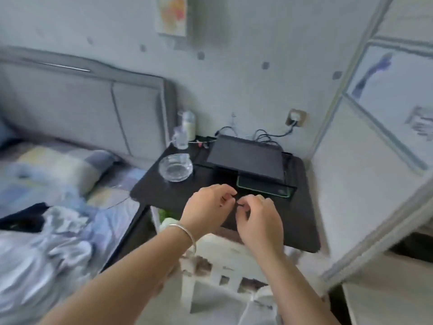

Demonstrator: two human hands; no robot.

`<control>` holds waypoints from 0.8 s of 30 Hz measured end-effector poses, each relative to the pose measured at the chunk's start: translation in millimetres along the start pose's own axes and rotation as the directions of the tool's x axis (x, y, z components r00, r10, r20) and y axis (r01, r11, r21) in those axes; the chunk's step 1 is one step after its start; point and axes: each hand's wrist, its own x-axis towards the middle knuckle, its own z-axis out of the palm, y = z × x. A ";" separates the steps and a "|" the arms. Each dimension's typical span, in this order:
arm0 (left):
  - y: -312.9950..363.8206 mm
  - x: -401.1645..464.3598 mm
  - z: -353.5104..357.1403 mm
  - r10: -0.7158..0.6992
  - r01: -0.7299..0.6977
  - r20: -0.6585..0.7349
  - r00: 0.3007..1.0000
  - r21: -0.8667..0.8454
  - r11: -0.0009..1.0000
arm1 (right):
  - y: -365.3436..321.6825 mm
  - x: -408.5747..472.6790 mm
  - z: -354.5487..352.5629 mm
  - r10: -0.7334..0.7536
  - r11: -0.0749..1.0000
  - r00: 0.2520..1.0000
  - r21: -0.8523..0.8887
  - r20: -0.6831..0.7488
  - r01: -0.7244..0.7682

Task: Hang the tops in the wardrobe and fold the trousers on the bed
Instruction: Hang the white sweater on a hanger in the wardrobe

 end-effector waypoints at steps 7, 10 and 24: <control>-249.7 -152.9 -138.8 -0.545 0.555 -0.155 0.824 0.027 0.832 | -242.6 -47.8 194.1 -0.283 0.936 0.827 0.326 0.486 0.130; -330.2 -219.4 -176.6 -0.687 0.701 -0.189 0.702 0.008 0.714 | -316.9 -80.3 258.7 -0.350 0.925 0.671 0.355 0.653 0.138; -602.6 -322.6 -211.0 -0.986 0.948 -0.115 0.119 -0.283 0.147 | -455.6 -96.6 540.5 -0.282 0.930 0.126 0.239 0.951 0.281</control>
